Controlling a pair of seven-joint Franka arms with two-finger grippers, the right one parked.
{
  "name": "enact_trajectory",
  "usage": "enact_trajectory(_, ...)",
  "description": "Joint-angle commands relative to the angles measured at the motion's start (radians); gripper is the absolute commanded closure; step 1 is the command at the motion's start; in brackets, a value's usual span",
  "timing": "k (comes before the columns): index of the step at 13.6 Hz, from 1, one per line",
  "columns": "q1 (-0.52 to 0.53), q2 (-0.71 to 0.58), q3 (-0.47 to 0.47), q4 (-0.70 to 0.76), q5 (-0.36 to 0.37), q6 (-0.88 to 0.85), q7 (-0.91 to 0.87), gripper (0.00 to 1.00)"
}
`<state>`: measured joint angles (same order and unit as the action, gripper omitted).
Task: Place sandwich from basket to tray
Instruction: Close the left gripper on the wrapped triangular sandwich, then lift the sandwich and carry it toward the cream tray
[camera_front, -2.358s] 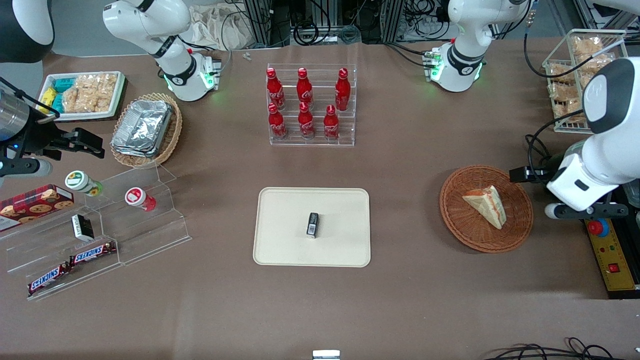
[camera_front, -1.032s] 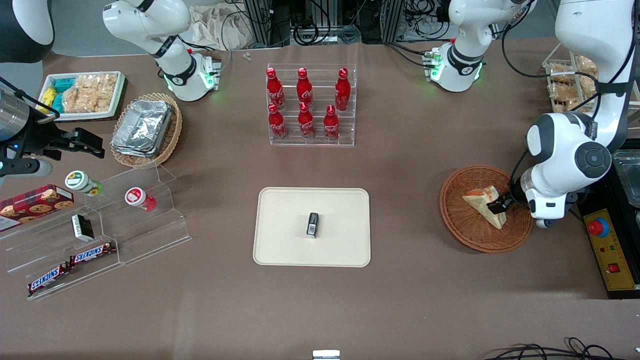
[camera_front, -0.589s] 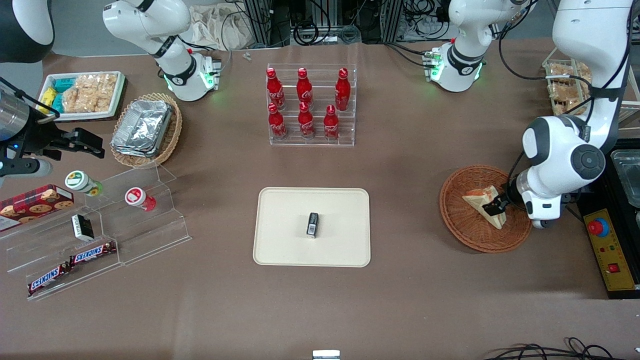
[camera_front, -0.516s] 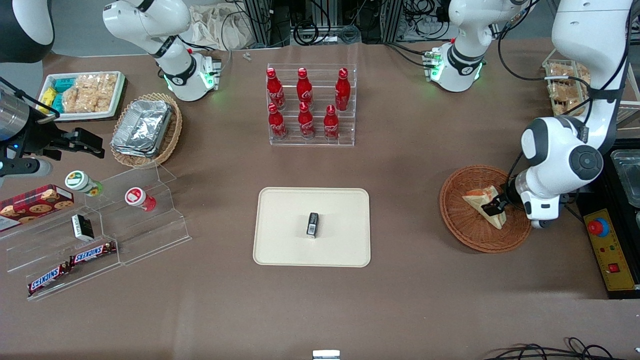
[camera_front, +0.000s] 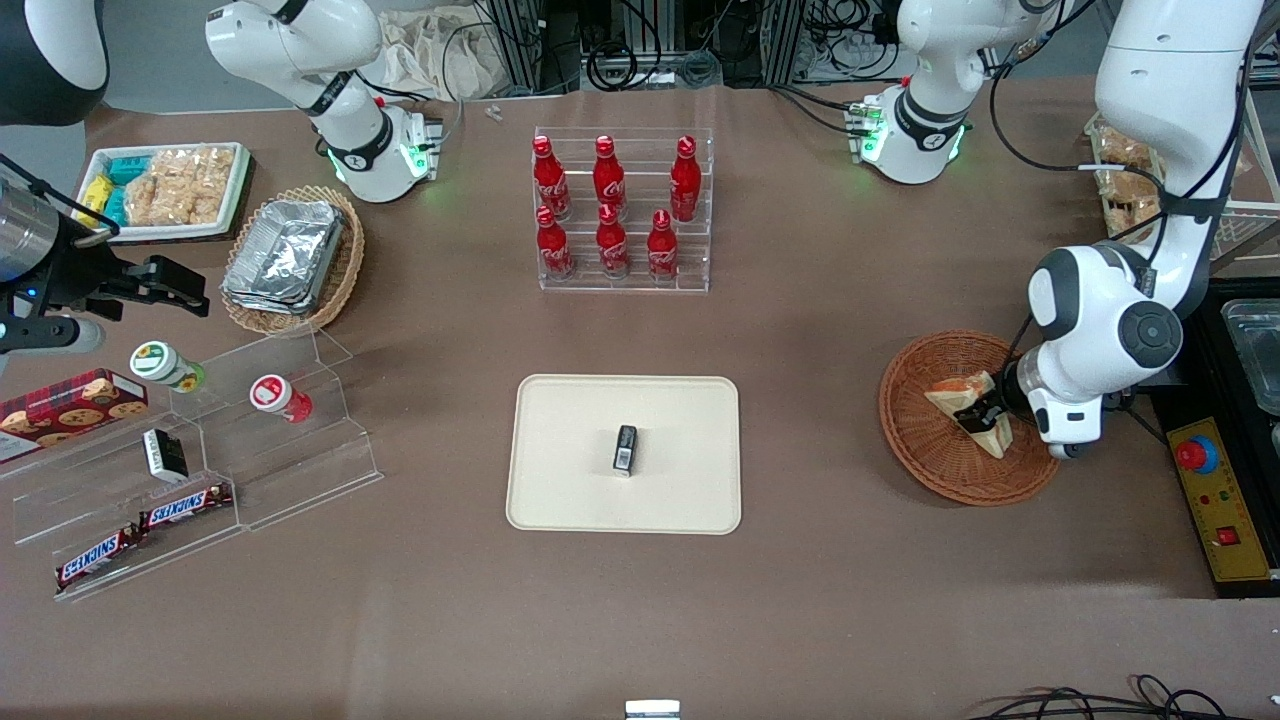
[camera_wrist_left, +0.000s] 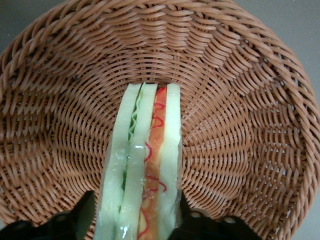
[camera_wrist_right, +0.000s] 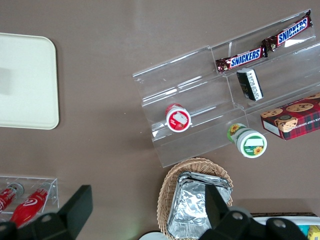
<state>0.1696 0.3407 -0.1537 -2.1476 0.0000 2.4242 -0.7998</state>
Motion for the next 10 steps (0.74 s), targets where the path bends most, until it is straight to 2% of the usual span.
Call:
enact_trajectory(1,0.004,-0.02,-0.012,-0.011,-0.005,0.012,-0.027,1.0)
enact_trajectory(3,-0.001,-0.043,-0.015,0.005,-0.002,-0.025,-0.019,1.0)
enact_trajectory(4,-0.004,-0.057,-0.017,0.038,0.005,-0.103,-0.01,1.0)
enact_trajectory(6,-0.006,-0.065,-0.023,0.167,0.011,-0.32,0.004,1.0)
enact_trajectory(10,-0.006,-0.062,-0.102,0.495,0.011,-0.707,0.056,1.0)
